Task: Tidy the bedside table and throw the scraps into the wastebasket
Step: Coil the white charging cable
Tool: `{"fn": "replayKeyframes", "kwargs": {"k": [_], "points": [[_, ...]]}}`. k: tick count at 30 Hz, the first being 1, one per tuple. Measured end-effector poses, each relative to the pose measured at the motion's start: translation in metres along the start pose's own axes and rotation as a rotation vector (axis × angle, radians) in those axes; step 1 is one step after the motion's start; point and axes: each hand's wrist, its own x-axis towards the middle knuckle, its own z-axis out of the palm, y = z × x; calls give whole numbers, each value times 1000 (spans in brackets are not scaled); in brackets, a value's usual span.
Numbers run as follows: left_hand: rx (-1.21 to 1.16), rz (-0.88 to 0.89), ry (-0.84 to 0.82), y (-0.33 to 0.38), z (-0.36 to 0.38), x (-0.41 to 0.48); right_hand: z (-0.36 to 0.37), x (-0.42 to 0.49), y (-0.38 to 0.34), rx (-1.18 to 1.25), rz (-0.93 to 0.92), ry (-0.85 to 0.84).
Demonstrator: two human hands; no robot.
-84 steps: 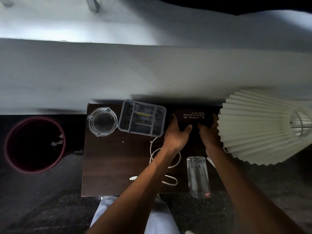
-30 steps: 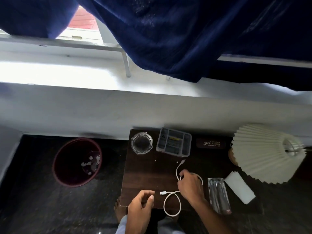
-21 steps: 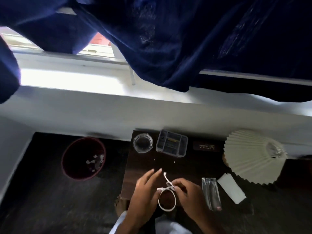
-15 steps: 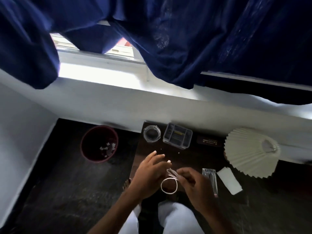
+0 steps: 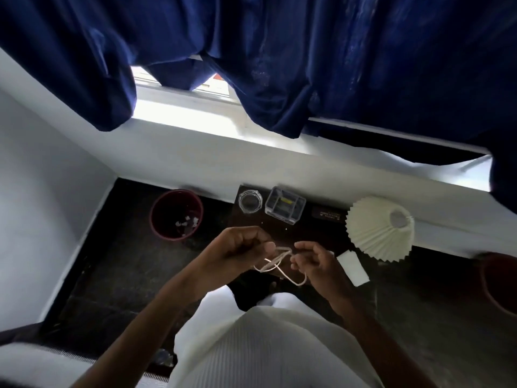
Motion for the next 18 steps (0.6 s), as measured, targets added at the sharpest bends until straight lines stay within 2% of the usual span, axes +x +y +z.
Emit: {"fn": "replayKeyframes", "kwargs": {"k": [2, 5, 8, 11, 15, 16, 18], "points": [[-48, -18, -19, 20, 6, -12, -4, -8, -2, -165, -55, -89], [-39, -21, -39, 36, 6, -27, -9, -26, -14, -328, -170, -112], [-41, 21, -46, 50, 0, -37, -15, -50, -35, -198, -278, -148], [-110, 38, -10, 58, -12, -41, -13, -77, -59, -65, -362, -331], [-262, 20, 14, 70, -33, -42, 14, -92, -92, -107, -460, -170], [-225, 20, -3, 72, -37, -41, 21, -93, -99, -36, -467, -118], [-92, 41, -143, 74, -47, -44, 35, -94, -111, 202, -442, 18]]}}
